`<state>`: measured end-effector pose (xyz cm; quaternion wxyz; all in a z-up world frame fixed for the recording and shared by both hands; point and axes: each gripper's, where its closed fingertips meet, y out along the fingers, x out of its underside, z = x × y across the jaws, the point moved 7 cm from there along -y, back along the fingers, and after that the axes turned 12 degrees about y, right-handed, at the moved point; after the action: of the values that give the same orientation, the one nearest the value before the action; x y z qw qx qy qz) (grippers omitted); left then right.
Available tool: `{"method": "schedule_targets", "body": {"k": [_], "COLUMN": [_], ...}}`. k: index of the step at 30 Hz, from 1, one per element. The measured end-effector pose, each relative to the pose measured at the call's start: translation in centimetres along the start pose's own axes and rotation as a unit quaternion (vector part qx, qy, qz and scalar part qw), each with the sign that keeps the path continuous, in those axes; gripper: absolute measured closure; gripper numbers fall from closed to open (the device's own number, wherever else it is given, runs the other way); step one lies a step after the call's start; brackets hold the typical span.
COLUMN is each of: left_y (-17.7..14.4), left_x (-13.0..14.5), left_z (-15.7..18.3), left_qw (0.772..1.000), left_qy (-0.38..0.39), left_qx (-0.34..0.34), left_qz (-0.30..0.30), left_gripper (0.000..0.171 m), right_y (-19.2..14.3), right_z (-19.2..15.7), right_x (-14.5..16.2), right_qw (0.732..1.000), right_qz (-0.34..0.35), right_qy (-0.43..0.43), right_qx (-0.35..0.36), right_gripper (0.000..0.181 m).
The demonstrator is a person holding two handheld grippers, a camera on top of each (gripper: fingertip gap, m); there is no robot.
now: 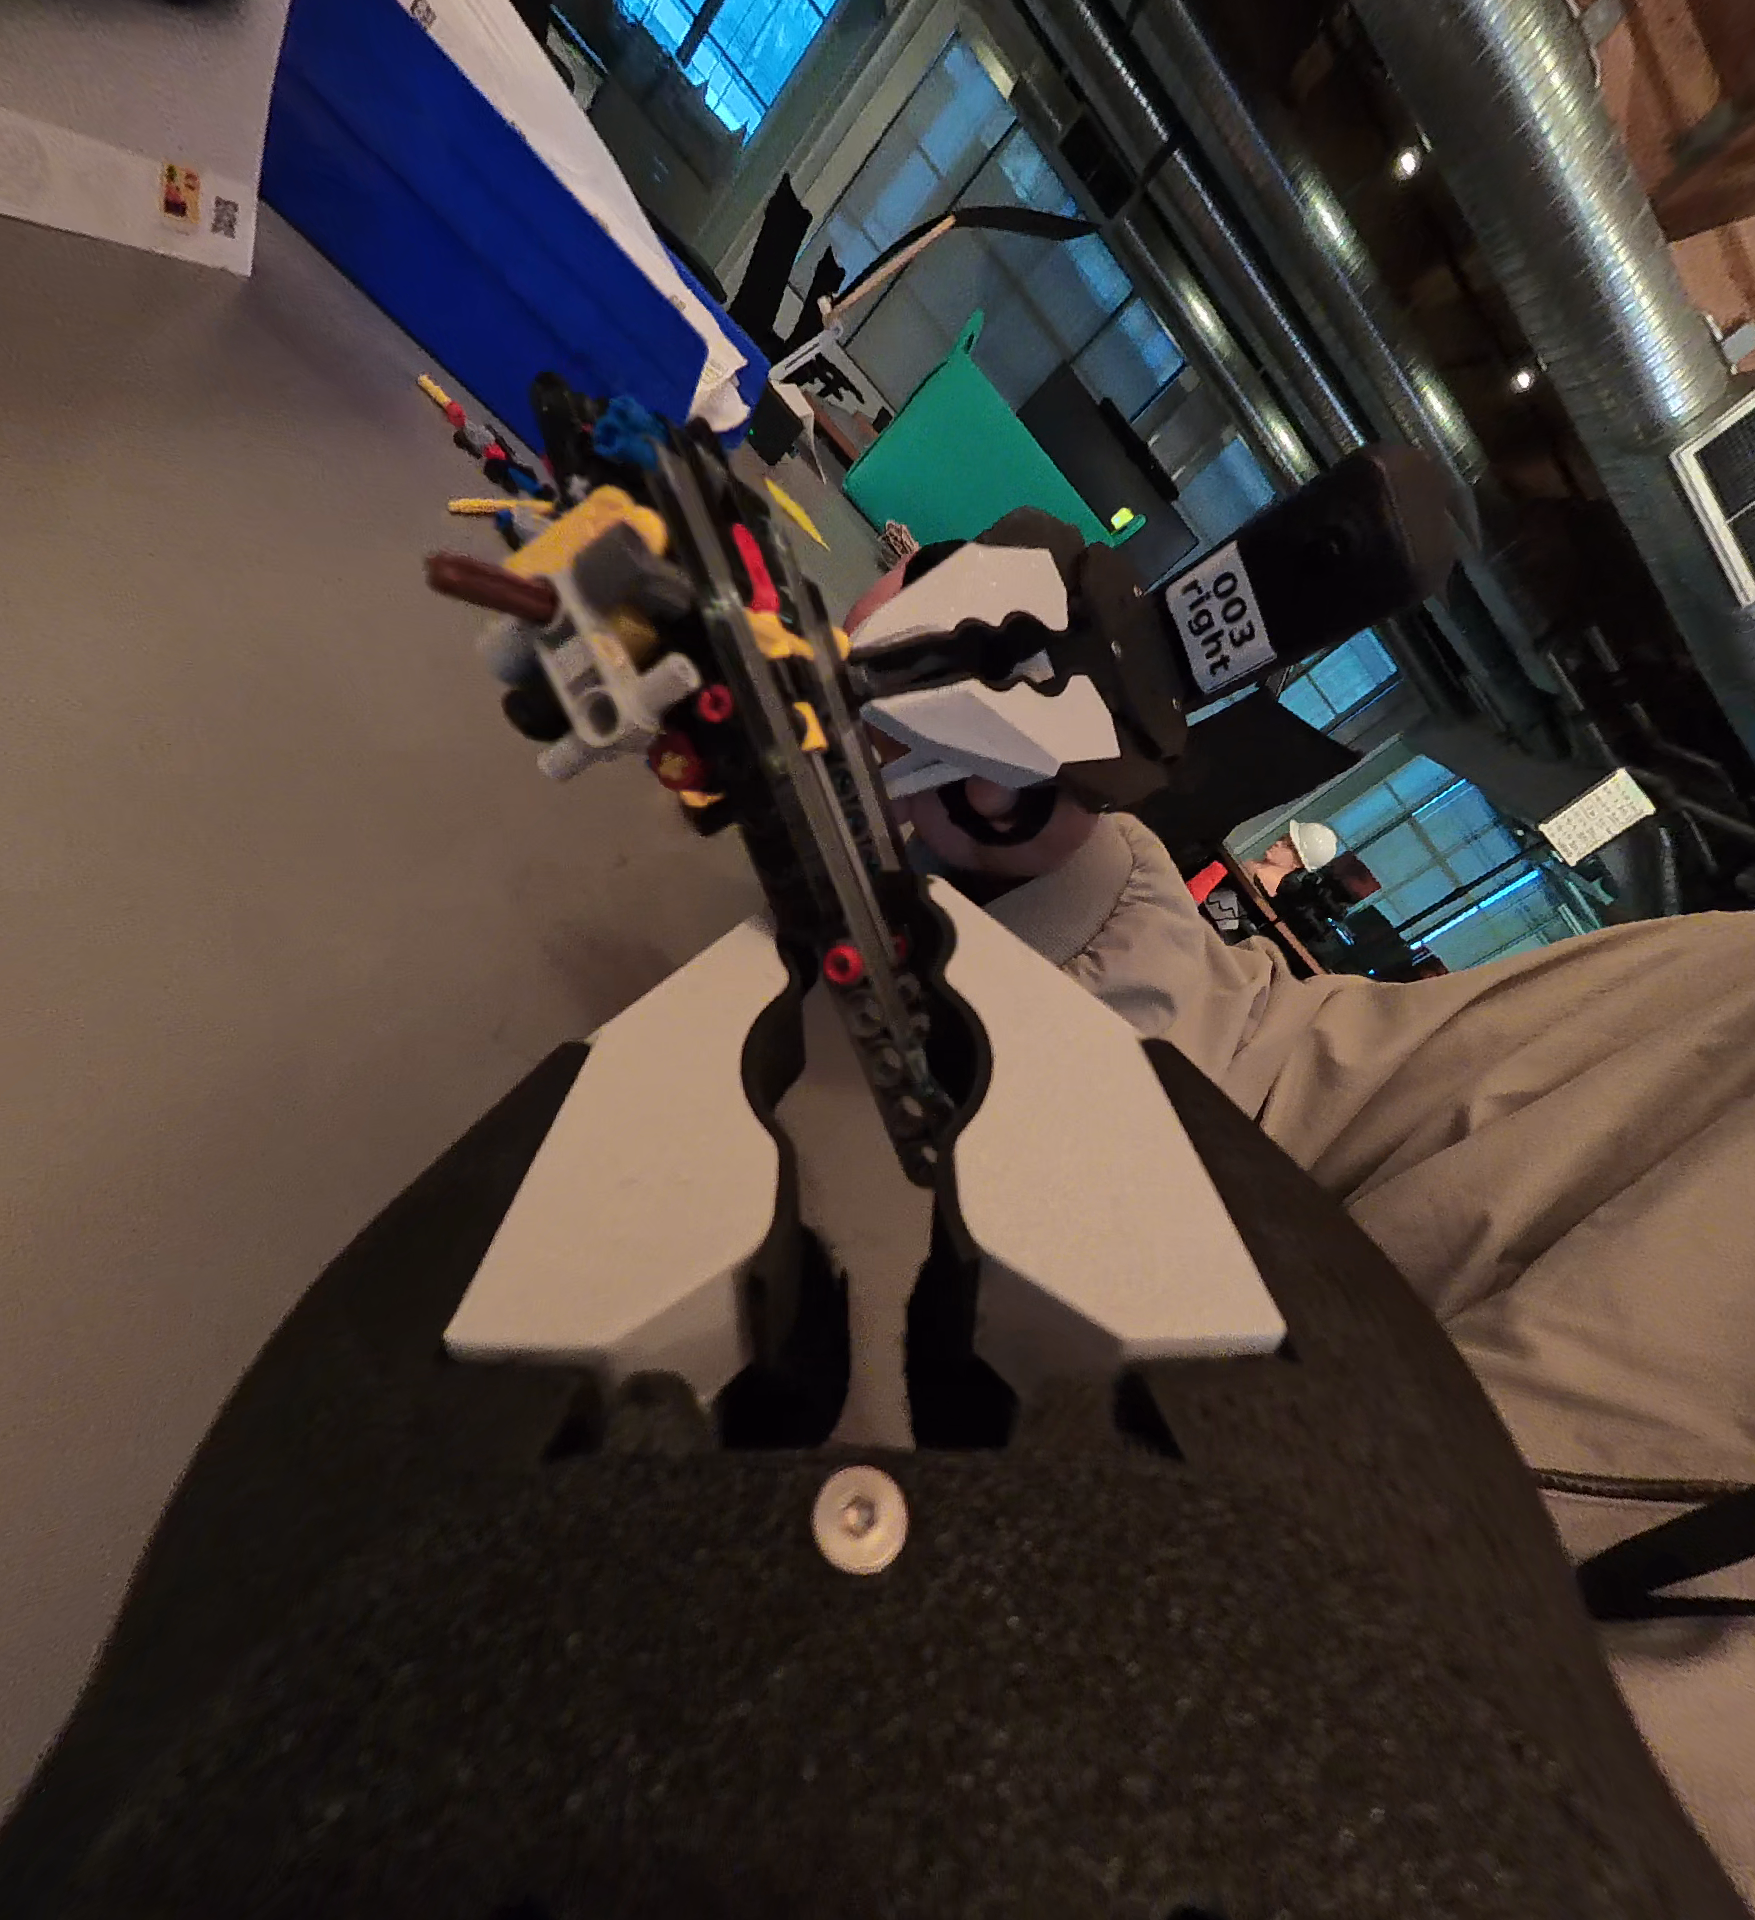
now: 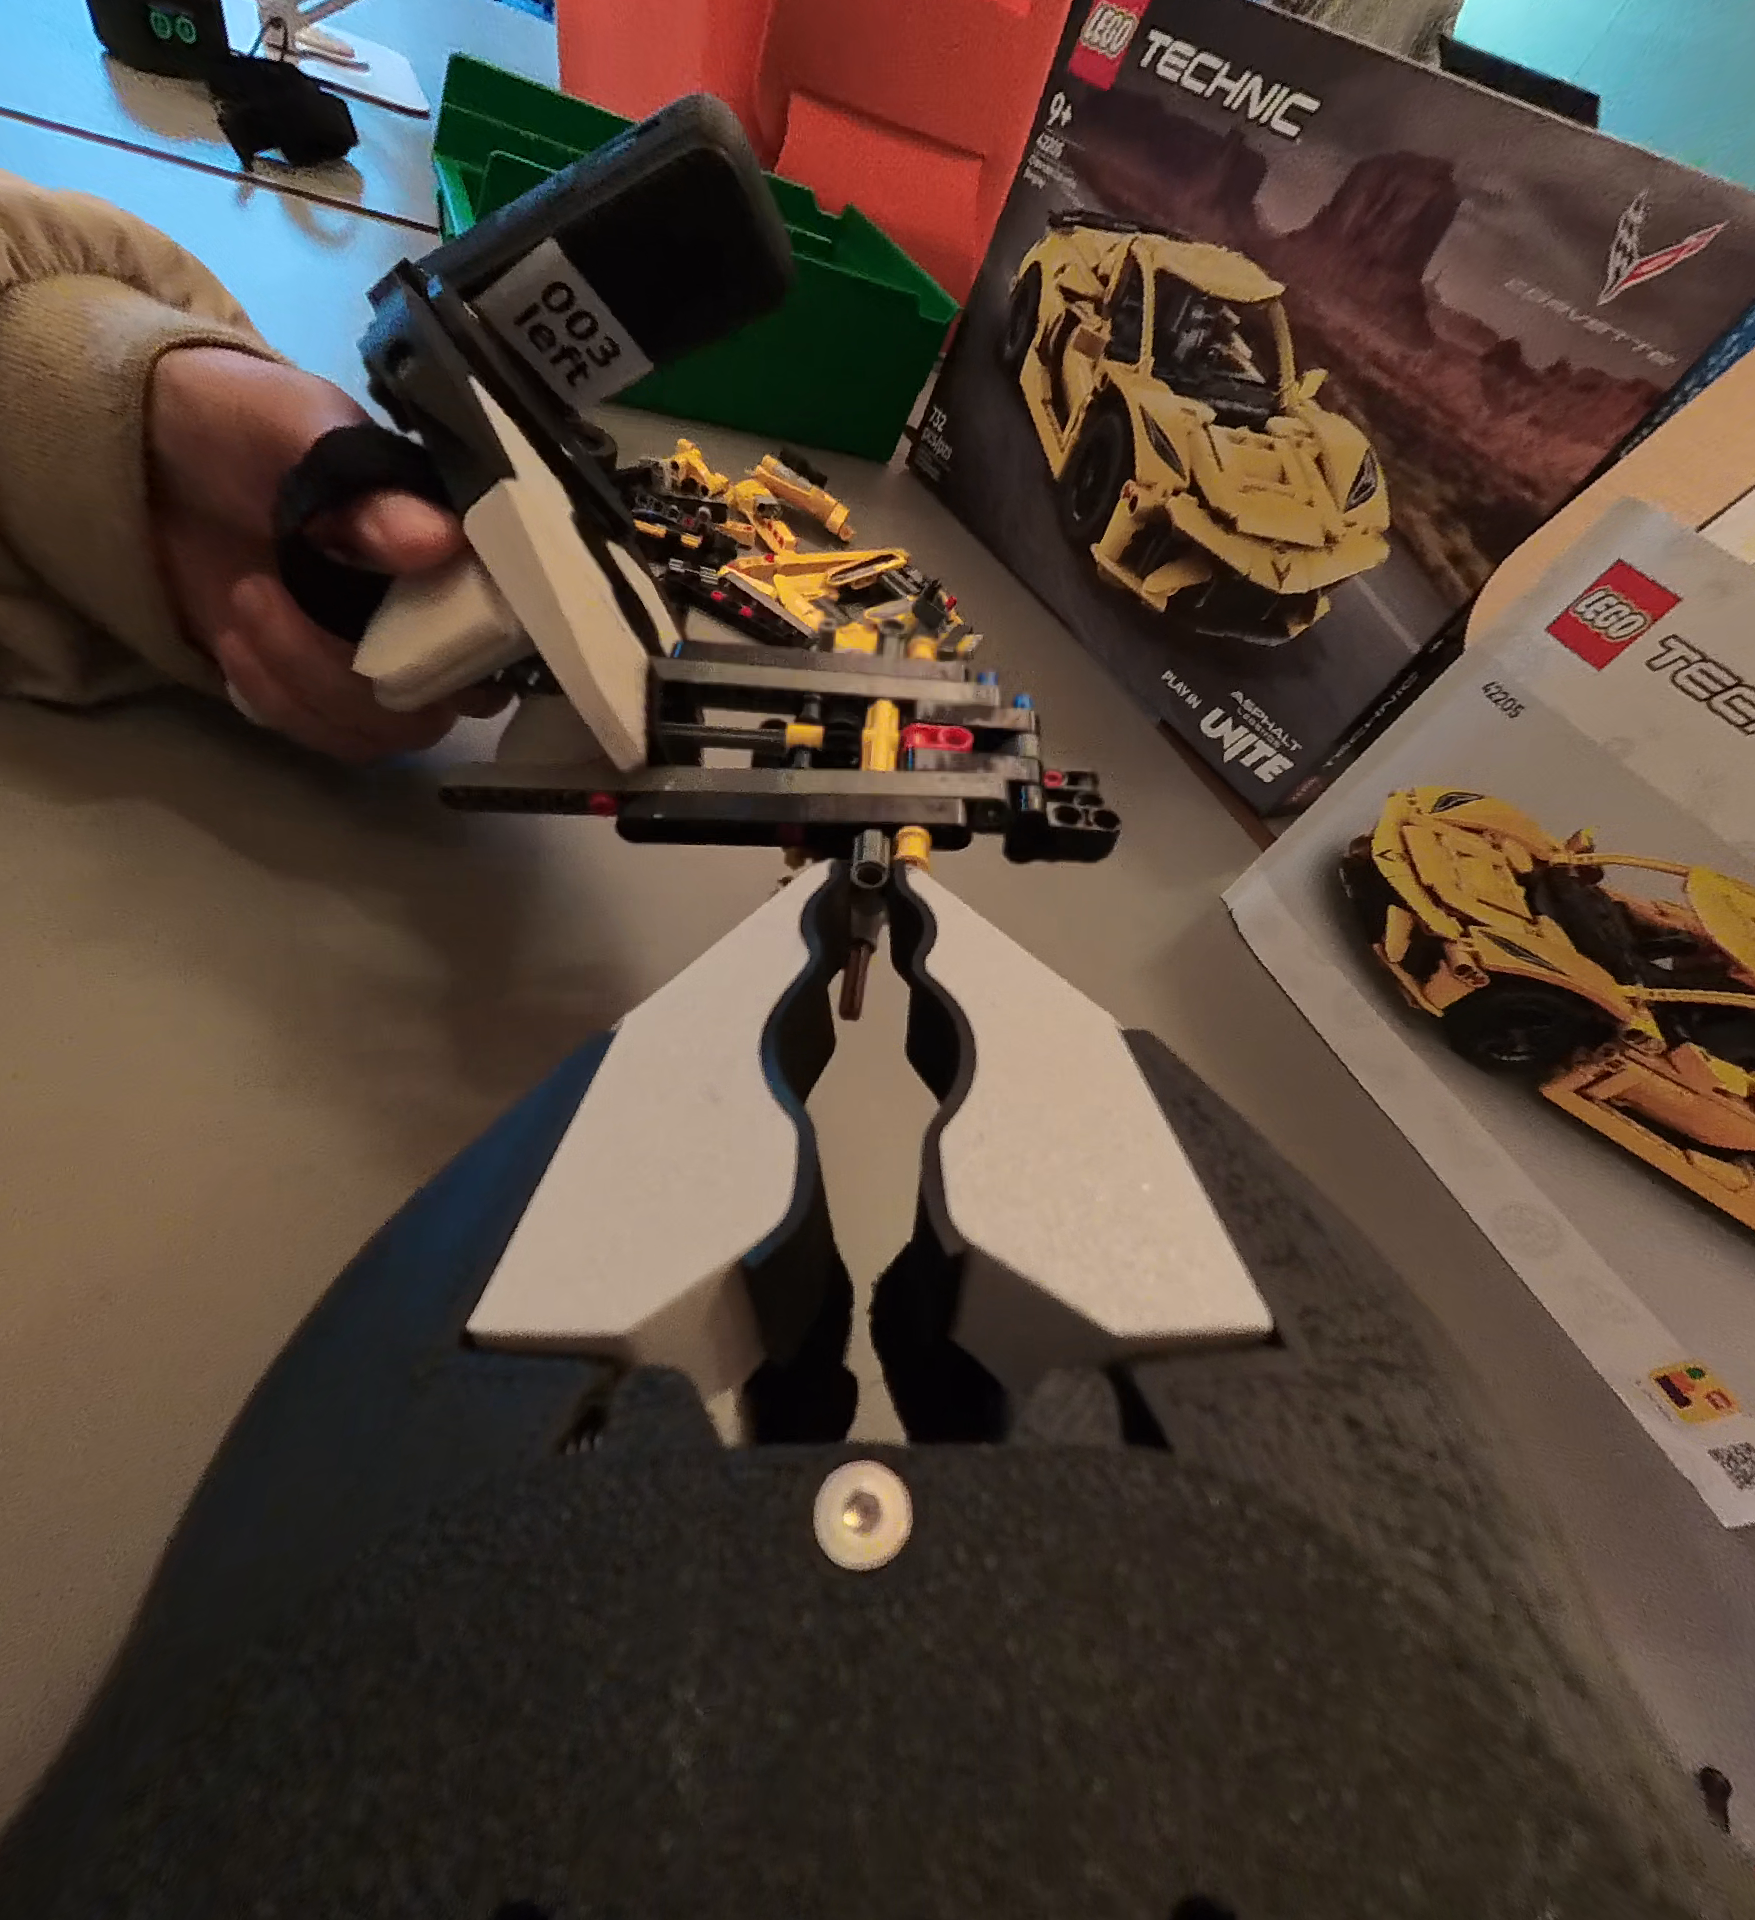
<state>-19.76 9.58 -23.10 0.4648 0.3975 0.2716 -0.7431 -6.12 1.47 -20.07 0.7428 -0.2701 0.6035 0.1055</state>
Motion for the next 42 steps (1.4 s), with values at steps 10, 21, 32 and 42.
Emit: {"method": "schedule_targets", "body": {"k": [10, 21, 32, 42], "left_y": [-1.0, -10.1, -3.2, -2.3], "left_x": [-0.3, -3.9, -2.8, -2.0], "left_z": [-1.2, -5.3, 0.4, 0.4], "left_qw": [0.998, 0.96, 0.983, 0.988], "left_qy": [-0.052, -0.035, -0.045, -0.059], "left_qx": [-0.015, -0.197, 0.037, 0.062], "left_qz": [0.038, 0.194, 0.173, 0.128], "left_gripper": [0.165, 0.166, 0.166, 0.165], "right_y": [-0.1, -2.9, 1.3, -0.2], "right_z": [0.5, 3.2, 0.6, 0.7], "right_x": [0.4, 0.8, -0.1, -1.1], "right_qw": [1.0, 0.988, 0.965, 0.949], "right_qz": [-0.008, 0.023, 0.057, 0.074], "right_qy": [-0.008, 0.152, 0.238, 0.278], "right_qx": [0.013, -0.008, -0.093, -0.127], "right_gripper": [0.175, 0.181, 0.143, 0.179]}}
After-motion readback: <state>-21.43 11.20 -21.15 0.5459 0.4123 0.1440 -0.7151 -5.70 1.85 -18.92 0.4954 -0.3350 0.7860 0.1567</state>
